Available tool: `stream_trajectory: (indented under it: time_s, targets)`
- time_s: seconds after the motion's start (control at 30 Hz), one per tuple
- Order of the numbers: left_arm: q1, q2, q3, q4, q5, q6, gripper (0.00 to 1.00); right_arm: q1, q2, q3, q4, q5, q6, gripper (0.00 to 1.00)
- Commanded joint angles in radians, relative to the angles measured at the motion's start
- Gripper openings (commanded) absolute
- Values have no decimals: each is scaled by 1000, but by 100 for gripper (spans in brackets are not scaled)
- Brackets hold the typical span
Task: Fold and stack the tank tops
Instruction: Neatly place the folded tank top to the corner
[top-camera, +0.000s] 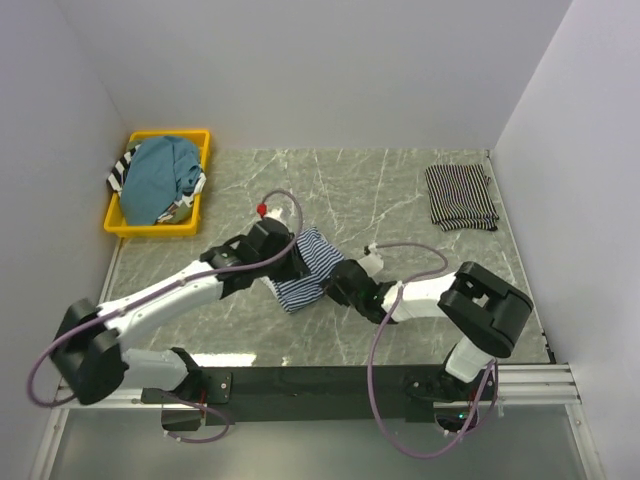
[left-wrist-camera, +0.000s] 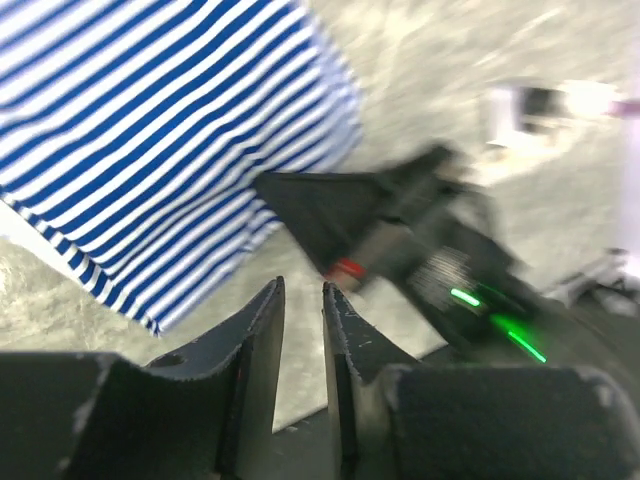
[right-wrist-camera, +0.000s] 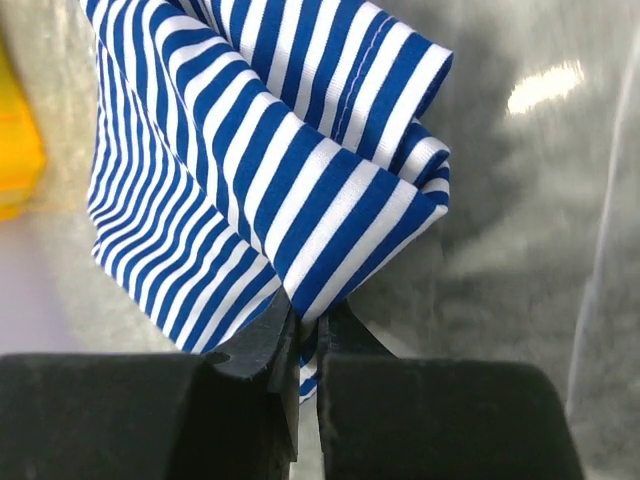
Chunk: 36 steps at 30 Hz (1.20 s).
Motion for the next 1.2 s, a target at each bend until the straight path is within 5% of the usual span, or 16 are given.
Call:
stream_trajectory:
  time_s: [0.0, 0.2, 0.33, 0.63, 0.9, 1.17]
  targets:
    - [17, -101, 117, -105, -39, 67, 29, -48, 5, 100, -227, 16, -209, 0]
    - [81, -175, 193, -186, -27, 148, 32, -215, 67, 394, -526, -96, -606, 0]
    - [121, -182, 207, -215, 2, 191, 33, -309, 158, 654, -768, 25, -821, 0]
    - [233, -143, 208, -202, 110, 293, 33, -533, 394, 1034, -909, 82, -1298, 0]
    - [308, -80, 211, -214, 147, 356, 33, -686, 544, 1281, -973, 144, -1449, 0]
    - [319, 14, 233, -191, 194, 353, 31, -823, 549, 1358, -988, 150, -1541, 0]
